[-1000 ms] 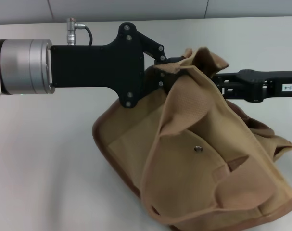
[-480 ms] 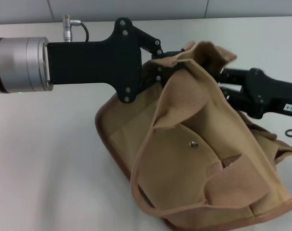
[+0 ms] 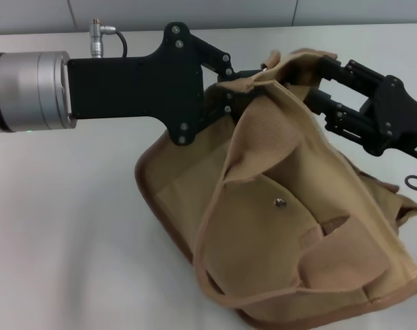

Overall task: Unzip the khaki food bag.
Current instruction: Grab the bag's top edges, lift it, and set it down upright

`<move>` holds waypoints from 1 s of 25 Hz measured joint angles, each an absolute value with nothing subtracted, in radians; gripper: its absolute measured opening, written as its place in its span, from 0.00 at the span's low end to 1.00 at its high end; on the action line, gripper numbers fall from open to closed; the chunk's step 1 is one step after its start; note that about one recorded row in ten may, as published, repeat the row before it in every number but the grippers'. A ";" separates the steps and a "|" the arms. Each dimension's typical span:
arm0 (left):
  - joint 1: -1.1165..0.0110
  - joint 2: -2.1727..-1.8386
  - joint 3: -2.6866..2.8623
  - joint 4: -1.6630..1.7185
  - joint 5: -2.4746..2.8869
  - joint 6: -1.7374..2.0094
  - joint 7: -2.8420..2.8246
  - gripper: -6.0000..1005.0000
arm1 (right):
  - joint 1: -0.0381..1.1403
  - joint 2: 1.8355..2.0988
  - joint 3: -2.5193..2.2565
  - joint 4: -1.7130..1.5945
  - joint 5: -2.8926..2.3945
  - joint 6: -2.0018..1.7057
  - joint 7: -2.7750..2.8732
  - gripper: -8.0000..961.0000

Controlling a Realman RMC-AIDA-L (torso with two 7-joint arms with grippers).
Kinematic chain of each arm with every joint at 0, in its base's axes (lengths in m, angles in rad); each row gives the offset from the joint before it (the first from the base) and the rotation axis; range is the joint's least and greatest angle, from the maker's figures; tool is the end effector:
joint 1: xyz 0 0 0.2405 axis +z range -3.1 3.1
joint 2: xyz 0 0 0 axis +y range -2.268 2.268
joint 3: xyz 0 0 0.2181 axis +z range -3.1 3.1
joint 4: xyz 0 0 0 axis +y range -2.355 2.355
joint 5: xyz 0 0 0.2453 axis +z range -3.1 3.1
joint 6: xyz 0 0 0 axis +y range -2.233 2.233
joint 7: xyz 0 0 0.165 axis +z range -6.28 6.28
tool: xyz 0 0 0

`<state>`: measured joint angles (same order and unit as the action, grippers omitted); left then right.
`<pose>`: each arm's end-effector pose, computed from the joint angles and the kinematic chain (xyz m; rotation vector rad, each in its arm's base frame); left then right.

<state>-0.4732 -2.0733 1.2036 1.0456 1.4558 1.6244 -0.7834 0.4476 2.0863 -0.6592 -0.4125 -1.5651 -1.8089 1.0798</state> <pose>-0.0995 0.3414 0.0197 -2.5363 0.8723 -0.9221 0.2278 0.3067 0.0120 -2.4108 0.4209 1.3907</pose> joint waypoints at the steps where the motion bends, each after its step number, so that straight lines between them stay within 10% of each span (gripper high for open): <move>1: -0.473 -2.073 1.204 1.045 1.456 1.624 -0.780 0.04 | 0.454 2.087 -0.664 -0.404 -1.565 -1.799 1.056 0.59; 5: -0.473 -2.073 1.205 1.044 1.455 1.624 -0.775 0.04 | 0.469 2.089 -0.666 -0.379 -1.569 -1.776 1.018 0.72; 25: -0.485 -2.073 1.200 1.043 1.441 1.593 -0.775 0.03 | 0.269 2.081 -0.781 -0.550 -1.571 -1.814 0.978 0.73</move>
